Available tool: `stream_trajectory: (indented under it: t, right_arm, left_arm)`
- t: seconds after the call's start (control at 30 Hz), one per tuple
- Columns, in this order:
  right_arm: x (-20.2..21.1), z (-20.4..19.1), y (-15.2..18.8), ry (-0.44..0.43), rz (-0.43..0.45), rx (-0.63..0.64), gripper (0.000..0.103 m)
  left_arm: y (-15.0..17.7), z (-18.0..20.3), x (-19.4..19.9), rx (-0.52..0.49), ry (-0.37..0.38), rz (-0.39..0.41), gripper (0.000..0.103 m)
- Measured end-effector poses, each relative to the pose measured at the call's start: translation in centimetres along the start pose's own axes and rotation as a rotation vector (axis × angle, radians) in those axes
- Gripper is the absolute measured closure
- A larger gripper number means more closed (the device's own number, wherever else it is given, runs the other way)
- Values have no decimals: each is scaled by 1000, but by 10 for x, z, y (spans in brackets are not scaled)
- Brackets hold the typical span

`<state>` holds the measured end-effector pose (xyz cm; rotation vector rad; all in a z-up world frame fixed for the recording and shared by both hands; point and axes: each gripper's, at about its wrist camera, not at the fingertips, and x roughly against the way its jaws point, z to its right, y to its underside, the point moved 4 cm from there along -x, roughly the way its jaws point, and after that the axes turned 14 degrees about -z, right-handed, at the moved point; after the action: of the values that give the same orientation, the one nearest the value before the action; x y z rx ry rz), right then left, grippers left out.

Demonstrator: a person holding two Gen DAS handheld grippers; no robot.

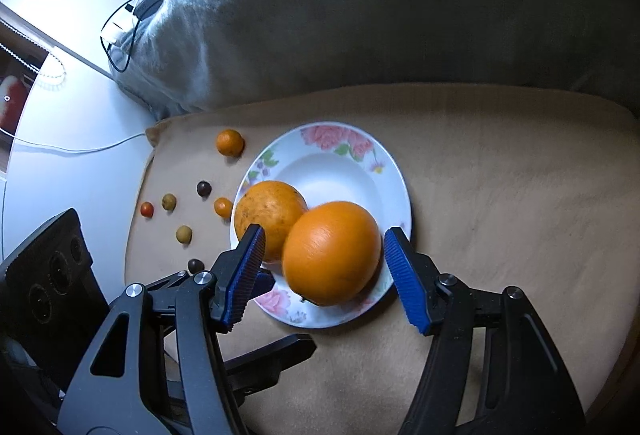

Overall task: Organize fruits
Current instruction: 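Carry the orange onto the plate beside the first and release, then move the right tool to the dark grape while the left tool approaches the brown fruit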

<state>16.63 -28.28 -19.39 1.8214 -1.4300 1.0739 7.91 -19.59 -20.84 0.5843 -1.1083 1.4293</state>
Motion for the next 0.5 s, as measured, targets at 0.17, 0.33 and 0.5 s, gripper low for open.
stream_trajectory:
  t: [0.17,0.33,0.5]
  right_arm:
    - [4,-10,1,20,16,-4,37]
    - [5,-23,3,44,28,6,37]
    - [4,-43,4,72,38,29,37]
  left_arm:
    - [8,-4,17,-10,-8,13,52]
    - [15,-14,32,-8,-23,16,52]
    - [25,-29,48,2,-38,23,52]
